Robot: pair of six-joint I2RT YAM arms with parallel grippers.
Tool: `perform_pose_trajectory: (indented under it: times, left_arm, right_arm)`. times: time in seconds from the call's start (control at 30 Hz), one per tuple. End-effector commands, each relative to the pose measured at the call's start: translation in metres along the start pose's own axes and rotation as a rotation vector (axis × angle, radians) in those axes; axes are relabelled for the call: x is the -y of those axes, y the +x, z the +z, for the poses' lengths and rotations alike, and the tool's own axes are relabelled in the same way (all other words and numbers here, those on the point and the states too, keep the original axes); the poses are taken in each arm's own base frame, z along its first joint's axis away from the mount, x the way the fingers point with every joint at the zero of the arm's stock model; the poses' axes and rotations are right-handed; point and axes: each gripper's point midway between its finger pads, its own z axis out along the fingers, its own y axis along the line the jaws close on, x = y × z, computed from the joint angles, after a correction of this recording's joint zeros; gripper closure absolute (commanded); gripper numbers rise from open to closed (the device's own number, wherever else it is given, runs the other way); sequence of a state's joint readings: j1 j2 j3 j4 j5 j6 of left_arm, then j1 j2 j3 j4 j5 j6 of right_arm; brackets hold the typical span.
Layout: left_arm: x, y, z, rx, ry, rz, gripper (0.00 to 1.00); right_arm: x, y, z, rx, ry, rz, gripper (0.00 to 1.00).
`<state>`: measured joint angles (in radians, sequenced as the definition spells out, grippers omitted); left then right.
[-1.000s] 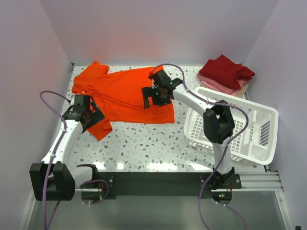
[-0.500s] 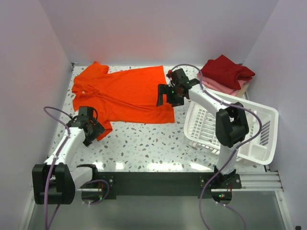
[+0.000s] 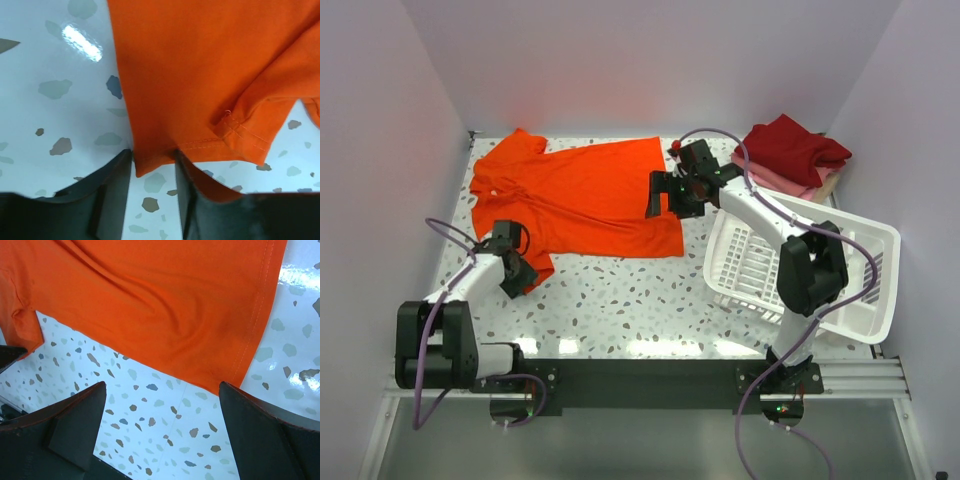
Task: Fold and stack the t-shirts
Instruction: Flatten the tshirt out
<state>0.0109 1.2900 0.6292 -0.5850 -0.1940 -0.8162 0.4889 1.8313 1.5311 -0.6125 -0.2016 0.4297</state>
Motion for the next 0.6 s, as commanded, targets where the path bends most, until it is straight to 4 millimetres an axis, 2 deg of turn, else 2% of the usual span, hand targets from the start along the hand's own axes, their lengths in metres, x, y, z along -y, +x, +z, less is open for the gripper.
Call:
perform_pose_trajectory:
  times: [0.0, 0.13, 0.17, 0.27, 0.4, 0.43, 0.57]
  left_arm:
    - [0.003, -0.002, 0.006, 0.022, 0.011, 0.005, 0.6]
    - [0.003, -0.002, 0.004, 0.022, 0.019, -0.001, 0.76]
    - [0.005, -0.004, 0.002, 0.027, 0.024, -0.001, 0.85]
    - [0.008, -0.012, -0.005, 0.047, 0.032, 0.006, 1.0]
    - [0.009, -0.026, -0.017, 0.078, 0.038, 0.016, 1.0]
    - [0.011, -0.035, -0.023, 0.097, 0.057, 0.004, 1.0]
    - [-0.009, -0.065, -0.038, 0.153, 0.051, -0.06, 1.0]
  right_arm:
    - [-0.012, -0.014, -0.019, 0.052, -0.026, -0.014, 0.02]
    - [-0.01, -0.011, -0.017, 0.042, -0.018, -0.013, 0.02]
    - [-0.007, -0.011, -0.018, 0.041, -0.008, -0.013, 0.02]
    - [0.002, -0.005, -0.019, 0.027, 0.034, -0.027, 0.02]
    - [0.016, 0.005, -0.018, 0.003, 0.094, -0.047, 0.02]
    - [0.021, 0.008, -0.017, 0.001, 0.115, -0.047, 0.02]
    - [0.028, 0.018, -0.019, -0.018, 0.137, -0.048, 0.03]
